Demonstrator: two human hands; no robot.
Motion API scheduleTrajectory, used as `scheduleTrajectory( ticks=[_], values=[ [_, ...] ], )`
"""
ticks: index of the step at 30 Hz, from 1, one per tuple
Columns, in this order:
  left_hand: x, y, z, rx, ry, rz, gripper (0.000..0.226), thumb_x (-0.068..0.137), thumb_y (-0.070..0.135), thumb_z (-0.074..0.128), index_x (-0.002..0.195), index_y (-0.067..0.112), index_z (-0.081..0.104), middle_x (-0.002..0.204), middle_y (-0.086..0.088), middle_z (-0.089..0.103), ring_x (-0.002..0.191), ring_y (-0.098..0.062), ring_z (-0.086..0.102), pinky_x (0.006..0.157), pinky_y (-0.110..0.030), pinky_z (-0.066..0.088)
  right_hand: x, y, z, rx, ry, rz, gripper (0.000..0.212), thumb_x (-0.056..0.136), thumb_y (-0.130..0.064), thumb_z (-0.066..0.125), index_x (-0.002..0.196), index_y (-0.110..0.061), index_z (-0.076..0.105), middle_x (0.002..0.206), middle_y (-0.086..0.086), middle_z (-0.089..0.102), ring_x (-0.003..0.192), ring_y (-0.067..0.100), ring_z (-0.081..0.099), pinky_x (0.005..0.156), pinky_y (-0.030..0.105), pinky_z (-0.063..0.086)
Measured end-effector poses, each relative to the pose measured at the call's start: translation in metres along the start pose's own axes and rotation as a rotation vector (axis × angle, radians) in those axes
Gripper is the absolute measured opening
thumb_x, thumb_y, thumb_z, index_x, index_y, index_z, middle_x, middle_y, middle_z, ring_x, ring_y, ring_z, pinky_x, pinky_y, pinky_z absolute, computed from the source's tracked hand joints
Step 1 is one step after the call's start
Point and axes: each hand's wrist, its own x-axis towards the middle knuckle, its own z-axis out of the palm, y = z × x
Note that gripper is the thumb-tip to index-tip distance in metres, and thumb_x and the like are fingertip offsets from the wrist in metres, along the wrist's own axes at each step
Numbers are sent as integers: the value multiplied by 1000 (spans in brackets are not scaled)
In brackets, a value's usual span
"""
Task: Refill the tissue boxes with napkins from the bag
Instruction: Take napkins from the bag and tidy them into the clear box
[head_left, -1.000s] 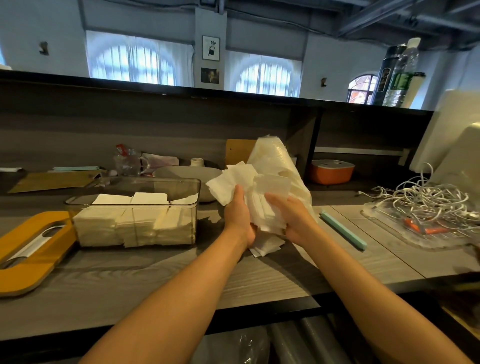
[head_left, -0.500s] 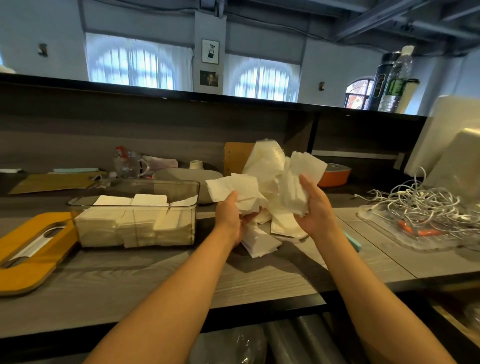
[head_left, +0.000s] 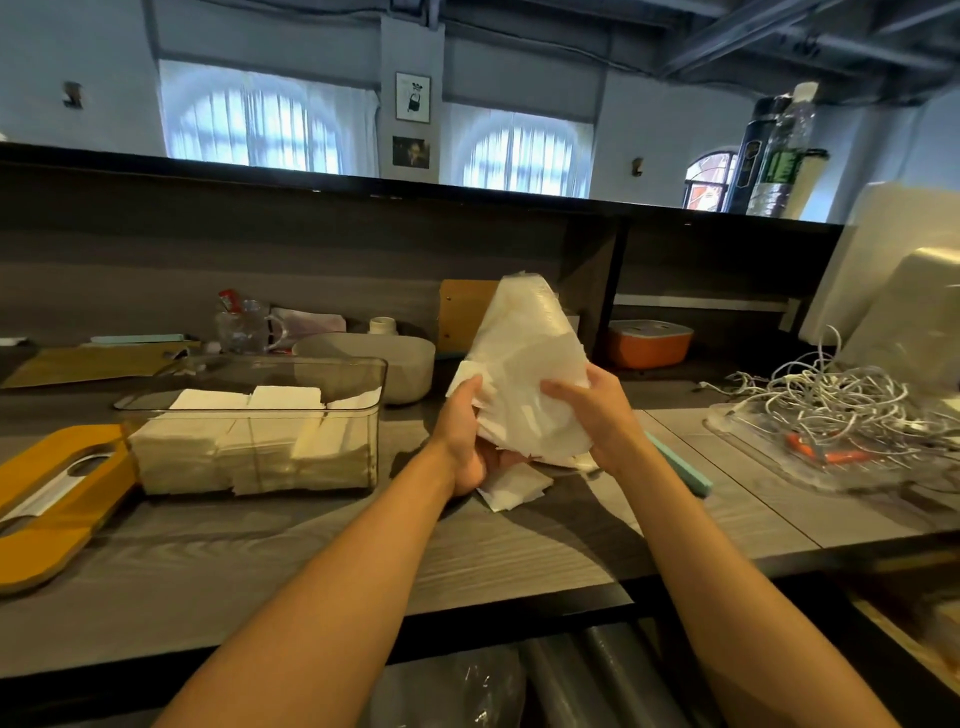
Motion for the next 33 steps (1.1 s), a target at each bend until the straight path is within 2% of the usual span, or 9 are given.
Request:
scheduleTrajectory(
  ticks=[3, 6, 10, 14, 18, 22, 25, 29, 33],
  values=[
    [-5, 1, 1, 57, -31, 14, 49, 98, 57, 43, 126, 23, 63, 112, -10, 72, 93, -27, 68, 59, -34, 57, 0, 0, 0, -47, -10, -13, 33, 85, -20, 73, 115, -21, 60, 112, 4, 65, 101, 23, 60, 86, 41, 52],
    [-4, 0, 1, 171, -75, 57, 32, 99, 27, 55, 131, 20, 56, 116, -10, 68, 99, -27, 67, 62, -38, 60, 0, -1, -2, -34, 3, -26, 33, 86, -18, 72, 116, -20, 60, 105, 1, 64, 95, 18, 60, 75, 32, 51],
    [0, -1, 2, 191, -18, 71, 32, 104, 23, 49, 135, 21, 52, 121, -12, 66, 111, -34, 63, 85, -57, 57, 1, 1, -6, 12, -8, 46, 39, 84, -19, 75, 119, -17, 60, 115, 6, 64, 106, 28, 60, 92, 49, 53],
    [6, -2, 0, 185, 60, 99, 33, 104, 25, 47, 137, 20, 53, 123, -13, 65, 108, -36, 64, 73, -52, 61, 2, 2, -6, 66, 60, 47, 26, 87, -16, 72, 110, -23, 60, 106, 0, 64, 104, 24, 59, 97, 49, 50],
    [8, -2, -2, 202, 73, 51, 33, 104, 23, 48, 137, 21, 52, 125, -14, 63, 109, -38, 62, 74, -53, 60, 2, -2, -10, 228, 242, -3, 24, 90, -17, 69, 109, -25, 57, 102, -3, 61, 99, 20, 59, 95, 50, 51],
    [1, 1, 0, 179, 32, -28, 31, 104, 27, 45, 135, 24, 49, 119, -12, 60, 98, -33, 62, 64, -47, 61, -3, -7, -10, 381, 55, -24, 21, 91, -16, 66, 109, -25, 60, 108, 4, 65, 103, 26, 63, 85, 46, 57],
    [1, 1, -2, 150, -5, -10, 36, 104, 40, 41, 133, 22, 53, 114, -14, 67, 99, -34, 65, 69, -47, 60, -2, 0, -1, 153, -13, -13, 32, 89, -19, 69, 119, -18, 59, 113, 6, 65, 105, 28, 64, 80, 40, 57],
    [5, -2, -3, 212, -54, 34, 54, 101, 59, 32, 133, 25, 58, 117, -11, 72, 109, -33, 67, 90, -48, 57, 4, 9, 11, -195, 5, -18, 56, 83, -35, 75, 132, -18, 53, 125, 5, 59, 113, 26, 56, 98, 49, 49],
    [1, -2, -5, 237, -113, 64, 38, 101, 45, 43, 129, 25, 59, 118, -13, 71, 111, -34, 65, 93, -50, 54, 4, 9, 7, -227, -46, 25, 59, 82, -43, 74, 132, -19, 54, 122, 3, 61, 110, 23, 58, 98, 46, 49]
  ],
)
